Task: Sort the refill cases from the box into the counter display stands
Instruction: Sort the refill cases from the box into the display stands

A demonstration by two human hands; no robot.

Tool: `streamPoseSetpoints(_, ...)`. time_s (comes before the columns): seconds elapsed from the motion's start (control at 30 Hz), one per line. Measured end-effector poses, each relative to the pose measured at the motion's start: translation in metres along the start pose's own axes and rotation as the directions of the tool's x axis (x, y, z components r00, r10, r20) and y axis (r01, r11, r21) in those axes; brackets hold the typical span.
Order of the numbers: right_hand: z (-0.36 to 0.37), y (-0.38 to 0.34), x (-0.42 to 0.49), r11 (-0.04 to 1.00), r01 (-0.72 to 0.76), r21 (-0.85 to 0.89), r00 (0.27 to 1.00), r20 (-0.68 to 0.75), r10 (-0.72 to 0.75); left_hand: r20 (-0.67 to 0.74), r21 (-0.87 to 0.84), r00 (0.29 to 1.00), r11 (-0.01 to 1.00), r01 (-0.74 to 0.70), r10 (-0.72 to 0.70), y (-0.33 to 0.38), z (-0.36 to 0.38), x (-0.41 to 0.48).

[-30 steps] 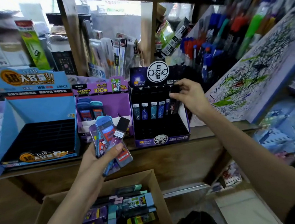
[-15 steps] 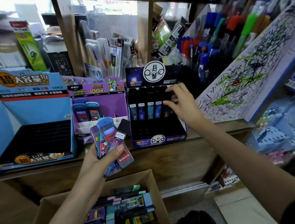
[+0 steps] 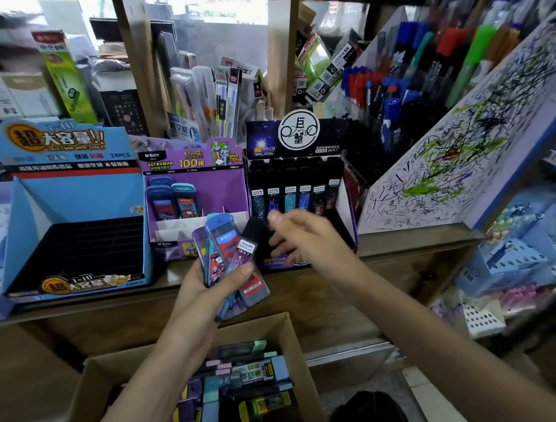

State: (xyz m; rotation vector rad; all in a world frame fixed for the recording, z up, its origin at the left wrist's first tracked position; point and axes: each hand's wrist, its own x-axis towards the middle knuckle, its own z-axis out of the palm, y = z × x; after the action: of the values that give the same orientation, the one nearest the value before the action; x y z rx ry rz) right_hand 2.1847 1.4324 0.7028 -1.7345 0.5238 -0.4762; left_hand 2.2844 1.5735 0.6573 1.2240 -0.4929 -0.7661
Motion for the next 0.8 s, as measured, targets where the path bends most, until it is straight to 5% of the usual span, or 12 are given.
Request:
streamPoseSetpoints(0.3,0.027,-0.005,-0.019,0.991,-0.077,0.11,0.997,0.011,0.076,0.004,-0.096,1.0,0.995,0.021,-0.02,0.0,0.001,-0.004)
streamPoseSetpoints(0.53,-0.008,-0.017,-0.022,0.991,-0.108,0.078,0.993,0.06,0.103,-0.074,-0.007,0.996,0.999,0.044,-0.044,-0.007,0.0,0.002)
streamPoseSetpoints(0.67,-0.067,-0.039,-0.004,0.998,0.041,0.051,0.991,-0.13,-0.034,-0.088,-0.009,0.996,0.999,0.032,-0.033,-0.006,-0.001,0.006)
streamPoseSetpoints(0.8,-0.11,-0.045,0.024,0.955,0.108,-0.275,0.933,-0.304,-0.193,-0.082,0.028,0.997,1.0,0.011,-0.009,-0.006,-0.003,0.007)
